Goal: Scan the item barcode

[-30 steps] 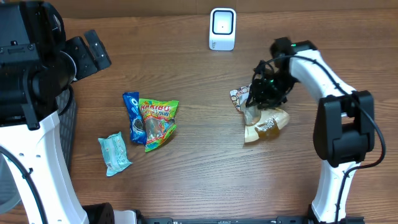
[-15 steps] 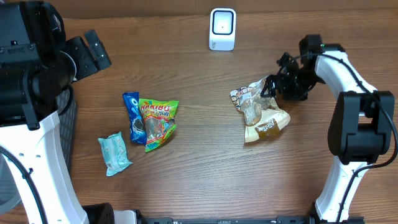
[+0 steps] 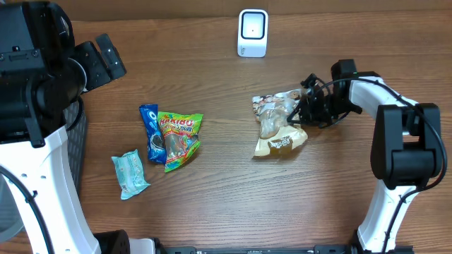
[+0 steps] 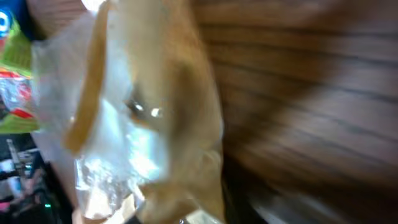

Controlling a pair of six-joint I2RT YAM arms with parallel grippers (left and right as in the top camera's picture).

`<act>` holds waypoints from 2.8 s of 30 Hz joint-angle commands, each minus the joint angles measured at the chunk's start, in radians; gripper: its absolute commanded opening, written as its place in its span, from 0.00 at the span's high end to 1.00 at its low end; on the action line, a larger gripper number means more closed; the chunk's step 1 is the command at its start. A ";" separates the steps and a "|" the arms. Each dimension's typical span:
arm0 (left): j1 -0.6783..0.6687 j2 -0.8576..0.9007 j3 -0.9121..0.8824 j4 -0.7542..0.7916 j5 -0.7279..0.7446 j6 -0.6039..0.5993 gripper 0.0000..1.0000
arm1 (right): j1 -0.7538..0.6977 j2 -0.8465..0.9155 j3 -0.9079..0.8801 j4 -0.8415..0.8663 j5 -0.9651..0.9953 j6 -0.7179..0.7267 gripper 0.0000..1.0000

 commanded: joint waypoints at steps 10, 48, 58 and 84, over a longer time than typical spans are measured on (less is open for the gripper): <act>0.003 -0.002 0.002 0.001 -0.012 -0.014 0.00 | -0.003 0.011 0.309 -0.558 -0.333 -0.471 0.96; 0.003 -0.002 0.002 0.001 -0.012 -0.014 0.00 | -0.111 -0.463 0.481 -0.776 -0.745 -0.658 0.96; 0.003 -0.002 0.002 0.001 -0.012 -0.014 0.00 | -0.163 -0.453 0.481 -0.791 -0.826 -0.628 0.96; 0.003 -0.002 0.002 0.001 -0.012 -0.014 0.00 | 0.590 -0.029 0.470 -0.494 1.276 0.497 0.96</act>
